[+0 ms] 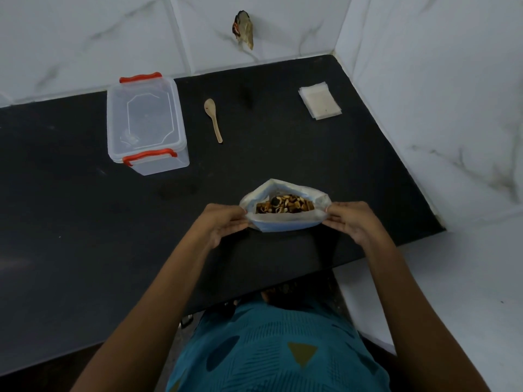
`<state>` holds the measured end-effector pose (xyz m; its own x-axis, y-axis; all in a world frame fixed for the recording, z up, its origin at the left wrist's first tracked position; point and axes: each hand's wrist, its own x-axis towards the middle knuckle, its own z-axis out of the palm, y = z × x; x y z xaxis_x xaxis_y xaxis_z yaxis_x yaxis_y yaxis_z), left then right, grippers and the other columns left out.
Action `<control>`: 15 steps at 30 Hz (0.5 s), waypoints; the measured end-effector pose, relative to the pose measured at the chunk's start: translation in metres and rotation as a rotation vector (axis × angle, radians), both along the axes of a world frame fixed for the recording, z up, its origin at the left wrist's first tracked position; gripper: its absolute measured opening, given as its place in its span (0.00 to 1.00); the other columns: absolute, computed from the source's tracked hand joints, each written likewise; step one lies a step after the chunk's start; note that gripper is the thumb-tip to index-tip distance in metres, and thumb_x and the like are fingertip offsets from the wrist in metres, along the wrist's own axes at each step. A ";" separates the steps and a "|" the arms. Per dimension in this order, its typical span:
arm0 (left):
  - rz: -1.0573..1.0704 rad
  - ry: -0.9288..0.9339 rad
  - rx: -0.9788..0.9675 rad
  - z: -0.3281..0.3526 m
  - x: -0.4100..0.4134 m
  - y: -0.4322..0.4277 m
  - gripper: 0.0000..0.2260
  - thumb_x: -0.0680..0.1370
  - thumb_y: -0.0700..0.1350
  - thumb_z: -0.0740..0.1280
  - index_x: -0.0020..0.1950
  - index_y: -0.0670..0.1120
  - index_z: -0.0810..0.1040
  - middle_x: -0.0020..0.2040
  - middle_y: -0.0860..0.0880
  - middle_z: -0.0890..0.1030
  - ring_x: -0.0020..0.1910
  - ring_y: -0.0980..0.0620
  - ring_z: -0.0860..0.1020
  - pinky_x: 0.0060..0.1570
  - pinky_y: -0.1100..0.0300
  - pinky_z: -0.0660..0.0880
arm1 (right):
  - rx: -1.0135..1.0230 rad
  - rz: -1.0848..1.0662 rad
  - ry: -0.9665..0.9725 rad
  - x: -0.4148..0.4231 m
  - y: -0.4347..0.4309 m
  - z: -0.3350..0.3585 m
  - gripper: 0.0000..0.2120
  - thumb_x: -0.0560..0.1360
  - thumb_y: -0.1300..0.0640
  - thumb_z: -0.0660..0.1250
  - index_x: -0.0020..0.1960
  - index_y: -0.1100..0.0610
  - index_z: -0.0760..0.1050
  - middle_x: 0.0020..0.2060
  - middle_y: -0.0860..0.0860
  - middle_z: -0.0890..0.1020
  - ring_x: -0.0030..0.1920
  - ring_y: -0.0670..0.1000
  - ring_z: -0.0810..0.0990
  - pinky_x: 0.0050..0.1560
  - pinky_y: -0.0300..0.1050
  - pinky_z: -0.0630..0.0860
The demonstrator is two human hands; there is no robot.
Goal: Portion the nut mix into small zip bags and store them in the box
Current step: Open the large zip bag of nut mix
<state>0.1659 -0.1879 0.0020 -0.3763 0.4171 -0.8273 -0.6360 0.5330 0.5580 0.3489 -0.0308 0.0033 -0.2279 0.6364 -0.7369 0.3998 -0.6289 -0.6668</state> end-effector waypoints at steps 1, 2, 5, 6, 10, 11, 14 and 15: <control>0.030 -0.060 0.024 0.001 -0.001 -0.002 0.03 0.75 0.34 0.64 0.48 0.38 0.76 0.43 0.41 0.80 0.41 0.50 0.80 0.34 0.62 0.79 | -0.041 -0.025 0.046 0.002 0.001 -0.001 0.04 0.73 0.72 0.63 0.44 0.65 0.73 0.45 0.60 0.78 0.45 0.53 0.80 0.44 0.45 0.78; 0.055 -0.128 0.053 0.002 -0.001 -0.003 0.04 0.75 0.35 0.64 0.48 0.38 0.77 0.43 0.41 0.81 0.41 0.50 0.80 0.34 0.61 0.80 | -0.088 -0.062 0.097 0.004 0.001 -0.002 0.05 0.74 0.72 0.62 0.46 0.65 0.73 0.46 0.60 0.78 0.44 0.52 0.80 0.40 0.44 0.80; 0.141 -0.316 0.142 0.002 -0.002 -0.007 0.03 0.77 0.36 0.63 0.46 0.40 0.76 0.37 0.44 0.83 0.36 0.52 0.82 0.44 0.56 0.79 | -0.250 -0.222 0.268 0.007 0.004 -0.007 0.09 0.75 0.72 0.60 0.52 0.62 0.69 0.46 0.60 0.77 0.39 0.53 0.82 0.30 0.43 0.81; 0.205 -0.363 0.169 0.000 -0.002 -0.006 0.04 0.77 0.36 0.62 0.46 0.41 0.76 0.36 0.44 0.83 0.35 0.52 0.82 0.51 0.53 0.77 | -0.298 -0.271 0.330 0.007 0.005 -0.010 0.09 0.75 0.72 0.59 0.50 0.61 0.67 0.45 0.61 0.76 0.36 0.53 0.83 0.30 0.44 0.80; 0.473 -0.458 0.221 -0.004 0.003 0.001 0.07 0.78 0.34 0.59 0.47 0.41 0.75 0.44 0.41 0.78 0.48 0.51 0.77 0.62 0.52 0.69 | -0.393 -0.358 0.477 0.004 0.003 -0.017 0.13 0.76 0.73 0.55 0.52 0.56 0.63 0.50 0.61 0.77 0.51 0.56 0.80 0.60 0.63 0.69; 0.506 -0.481 0.229 -0.005 0.004 0.002 0.06 0.78 0.34 0.59 0.46 0.41 0.74 0.44 0.41 0.78 0.50 0.51 0.77 0.63 0.51 0.68 | -0.407 -0.373 0.489 0.002 0.001 -0.018 0.14 0.77 0.73 0.55 0.55 0.56 0.62 0.54 0.61 0.76 0.57 0.57 0.77 0.62 0.65 0.65; 0.544 -0.559 0.231 -0.005 0.003 0.006 0.06 0.79 0.36 0.58 0.49 0.37 0.74 0.45 0.41 0.77 0.59 0.49 0.75 0.59 0.51 0.70 | -0.449 -0.457 0.544 -0.004 -0.001 -0.017 0.11 0.77 0.73 0.53 0.54 0.59 0.63 0.64 0.64 0.70 0.66 0.60 0.70 0.63 0.61 0.63; 0.550 -0.567 0.224 -0.005 0.003 0.007 0.08 0.80 0.37 0.57 0.52 0.36 0.74 0.45 0.40 0.77 0.62 0.49 0.74 0.57 0.52 0.70 | -0.457 -0.480 0.550 -0.005 -0.002 -0.016 0.10 0.77 0.73 0.52 0.51 0.60 0.64 0.64 0.65 0.70 0.66 0.61 0.70 0.63 0.60 0.63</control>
